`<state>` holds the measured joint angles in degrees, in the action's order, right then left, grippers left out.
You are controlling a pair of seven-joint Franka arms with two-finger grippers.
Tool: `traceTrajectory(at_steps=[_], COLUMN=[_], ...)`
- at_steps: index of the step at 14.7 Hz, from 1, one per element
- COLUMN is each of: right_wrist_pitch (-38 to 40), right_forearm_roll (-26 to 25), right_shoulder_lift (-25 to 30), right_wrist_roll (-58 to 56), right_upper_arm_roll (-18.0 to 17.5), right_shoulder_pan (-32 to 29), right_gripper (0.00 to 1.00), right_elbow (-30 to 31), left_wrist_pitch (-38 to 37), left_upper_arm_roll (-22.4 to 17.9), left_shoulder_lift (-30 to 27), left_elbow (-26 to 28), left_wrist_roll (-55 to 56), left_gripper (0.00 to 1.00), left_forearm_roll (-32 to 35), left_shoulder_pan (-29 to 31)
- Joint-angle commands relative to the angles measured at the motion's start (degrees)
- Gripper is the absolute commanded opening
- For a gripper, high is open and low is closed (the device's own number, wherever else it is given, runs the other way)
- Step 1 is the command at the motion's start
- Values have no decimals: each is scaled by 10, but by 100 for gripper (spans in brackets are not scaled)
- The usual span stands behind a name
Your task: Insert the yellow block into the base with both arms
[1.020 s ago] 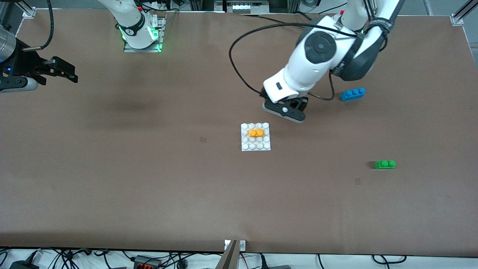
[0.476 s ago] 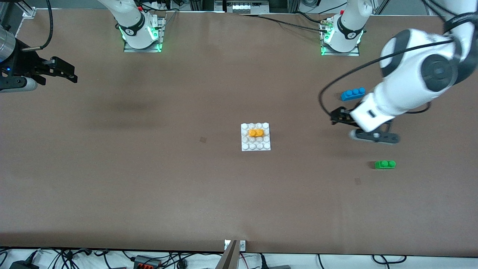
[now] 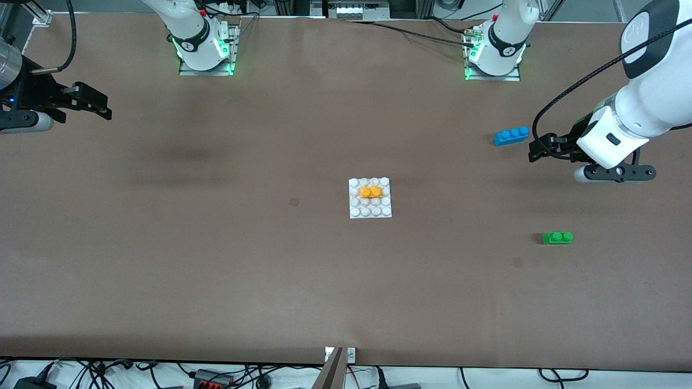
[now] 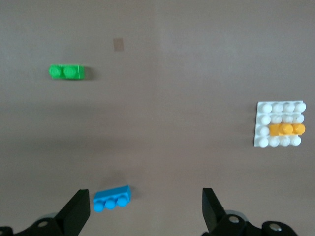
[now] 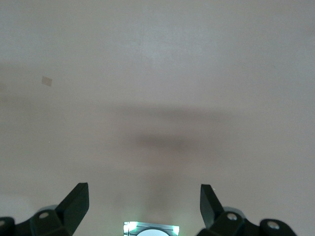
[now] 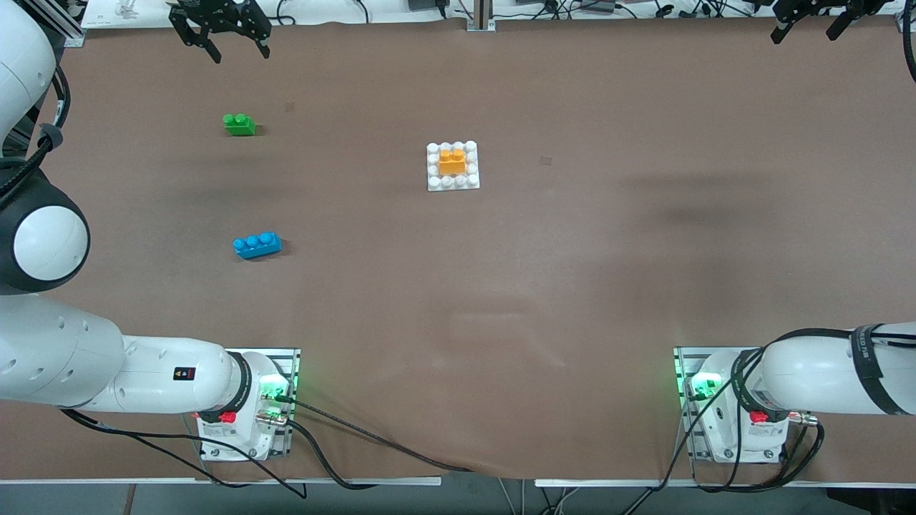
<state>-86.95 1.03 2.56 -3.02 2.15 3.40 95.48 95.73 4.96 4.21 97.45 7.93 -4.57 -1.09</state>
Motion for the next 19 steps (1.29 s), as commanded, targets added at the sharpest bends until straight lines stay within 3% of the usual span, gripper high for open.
traceTrajectory(at_steps=[1, 5, 19], right_wrist_pitch=[6, 6, 7], right_forearm_roll=[5, 6, 5], right_shoulder_lift=[-4, -4, -4], right_wrist_roll=[6, 6, 6], right_upper_arm_roll=[1, 1, 1], right_shoulder_pan=[0, 0, 1], right_gripper=[100, 100, 100], right_elbow=[-12, -12, -12], left_wrist_pitch=[-33, -15, -70], left_upper_arm_roll=[-2, 7, 1], left_shoulder_lift=[-50, -57, -57], left_elbow=[15, 13, -7], left_wrist_roll=[11, 10, 5], left_gripper=[100, 100, 100], left_forearm_roll=[-4, 7, 18], left_shoulder_pan=[-2, -3, 13])
